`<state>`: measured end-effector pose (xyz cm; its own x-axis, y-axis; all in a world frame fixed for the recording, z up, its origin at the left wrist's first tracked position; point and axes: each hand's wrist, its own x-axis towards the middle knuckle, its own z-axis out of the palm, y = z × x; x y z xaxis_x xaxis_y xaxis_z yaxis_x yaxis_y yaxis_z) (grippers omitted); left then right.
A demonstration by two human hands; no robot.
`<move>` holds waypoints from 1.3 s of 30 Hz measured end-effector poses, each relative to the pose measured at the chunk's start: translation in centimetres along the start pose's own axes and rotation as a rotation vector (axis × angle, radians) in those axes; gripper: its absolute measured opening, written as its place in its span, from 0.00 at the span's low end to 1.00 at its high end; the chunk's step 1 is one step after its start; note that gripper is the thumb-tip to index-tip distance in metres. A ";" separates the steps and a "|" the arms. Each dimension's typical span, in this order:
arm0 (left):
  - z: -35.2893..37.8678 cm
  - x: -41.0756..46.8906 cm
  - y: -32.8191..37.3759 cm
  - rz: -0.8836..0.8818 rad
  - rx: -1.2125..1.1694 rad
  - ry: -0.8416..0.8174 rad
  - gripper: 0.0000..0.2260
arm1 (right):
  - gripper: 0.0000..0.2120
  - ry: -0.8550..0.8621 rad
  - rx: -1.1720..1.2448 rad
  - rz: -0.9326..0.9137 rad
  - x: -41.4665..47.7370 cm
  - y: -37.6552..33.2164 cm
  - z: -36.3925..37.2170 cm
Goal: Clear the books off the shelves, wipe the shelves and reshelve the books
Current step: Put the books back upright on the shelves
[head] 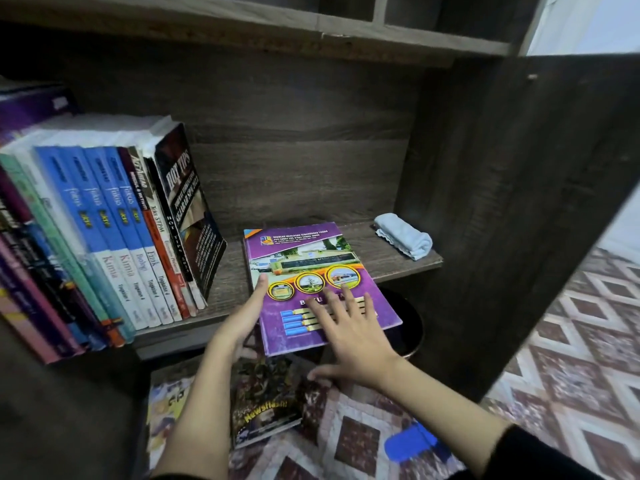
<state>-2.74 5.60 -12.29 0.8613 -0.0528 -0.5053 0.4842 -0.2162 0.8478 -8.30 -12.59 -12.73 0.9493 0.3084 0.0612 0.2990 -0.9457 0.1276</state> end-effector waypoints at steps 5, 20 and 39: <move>0.7 0.6 0.0 0.020 -0.311 -0.048 0.24 | 0.47 0.206 -0.102 0.048 2.4 -0.2 2.4; 2.3 1.0 2.1 0.131 -0.328 0.082 0.13 | 0.19 0.711 -0.035 -0.001 3.2 1.1 3.3; 3.6 -1.1 5.3 0.175 -0.594 -0.120 0.25 | 0.22 1.124 0.498 0.232 3.5 3.5 -4.2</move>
<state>-1.69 1.01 -7.86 0.9289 -0.1548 -0.3365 0.3704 0.3817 0.8468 -4.30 -14.38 -7.93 0.4492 -0.1852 0.8740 0.3731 -0.8500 -0.3719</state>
